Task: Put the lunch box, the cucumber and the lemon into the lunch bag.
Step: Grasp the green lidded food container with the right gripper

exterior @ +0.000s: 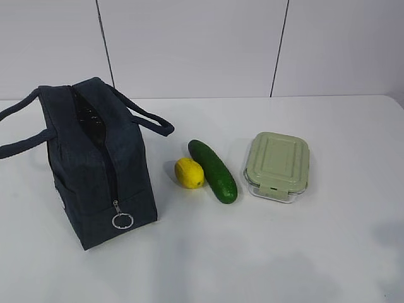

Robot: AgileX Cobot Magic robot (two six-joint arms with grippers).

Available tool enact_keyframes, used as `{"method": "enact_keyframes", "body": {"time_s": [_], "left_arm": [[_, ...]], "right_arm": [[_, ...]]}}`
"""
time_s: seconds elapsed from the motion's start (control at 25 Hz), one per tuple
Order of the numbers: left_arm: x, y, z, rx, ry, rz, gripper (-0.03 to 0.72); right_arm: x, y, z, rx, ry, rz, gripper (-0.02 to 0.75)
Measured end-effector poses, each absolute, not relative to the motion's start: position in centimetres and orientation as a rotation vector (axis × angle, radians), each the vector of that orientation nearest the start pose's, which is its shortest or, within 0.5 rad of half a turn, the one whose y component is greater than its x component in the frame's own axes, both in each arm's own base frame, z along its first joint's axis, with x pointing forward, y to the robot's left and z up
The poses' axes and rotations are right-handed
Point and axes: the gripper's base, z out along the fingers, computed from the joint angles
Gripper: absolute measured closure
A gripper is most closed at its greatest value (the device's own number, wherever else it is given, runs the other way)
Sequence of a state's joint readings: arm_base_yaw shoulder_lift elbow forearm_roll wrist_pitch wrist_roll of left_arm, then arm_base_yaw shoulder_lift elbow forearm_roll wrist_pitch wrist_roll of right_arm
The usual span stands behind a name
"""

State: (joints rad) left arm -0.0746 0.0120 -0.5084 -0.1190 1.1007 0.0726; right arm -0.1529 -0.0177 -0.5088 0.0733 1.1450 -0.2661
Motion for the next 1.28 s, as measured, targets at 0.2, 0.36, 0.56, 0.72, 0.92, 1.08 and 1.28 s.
{"method": "enact_keyframes", "body": {"time_s": [0.2, 0.36, 0.56, 0.72, 0.92, 1.08, 1.28], "left_arm": [[-0.7, -0.9, 27.7, 0.161, 2.079, -0.145, 0.425], [-0.7, -0.9, 27.7, 0.161, 2.079, -0.145, 0.424], [-0.7, -0.9, 27.7, 0.161, 2.079, -0.145, 0.425], [-0.7, -0.9, 27.7, 0.161, 2.079, -0.145, 0.425], [-0.7, -0.9, 27.7, 0.161, 2.079, -0.145, 0.425], [-0.7, -0.9, 27.7, 0.161, 2.079, -0.145, 0.425], [-0.7, -1.0, 27.7, 0.162, 2.078, -0.158, 0.425]], "right_arm": [[-1.1, 0.8, 27.3, -0.127, 2.100, -0.164, 0.475], [-1.1, 0.8, 27.3, -0.127, 2.100, -0.164, 0.475], [-1.1, 0.8, 27.3, -0.127, 2.100, -0.164, 0.475], [-1.1, 0.8, 27.3, -0.127, 2.100, -0.164, 0.475], [-1.1, 0.8, 27.3, -0.127, 2.100, -0.164, 0.475], [-1.2, 0.8, 27.4, -0.123, 2.094, -0.168, 0.475], [0.6, 0.6, 28.1, 0.052, 2.170, -0.047, 0.475]]}}
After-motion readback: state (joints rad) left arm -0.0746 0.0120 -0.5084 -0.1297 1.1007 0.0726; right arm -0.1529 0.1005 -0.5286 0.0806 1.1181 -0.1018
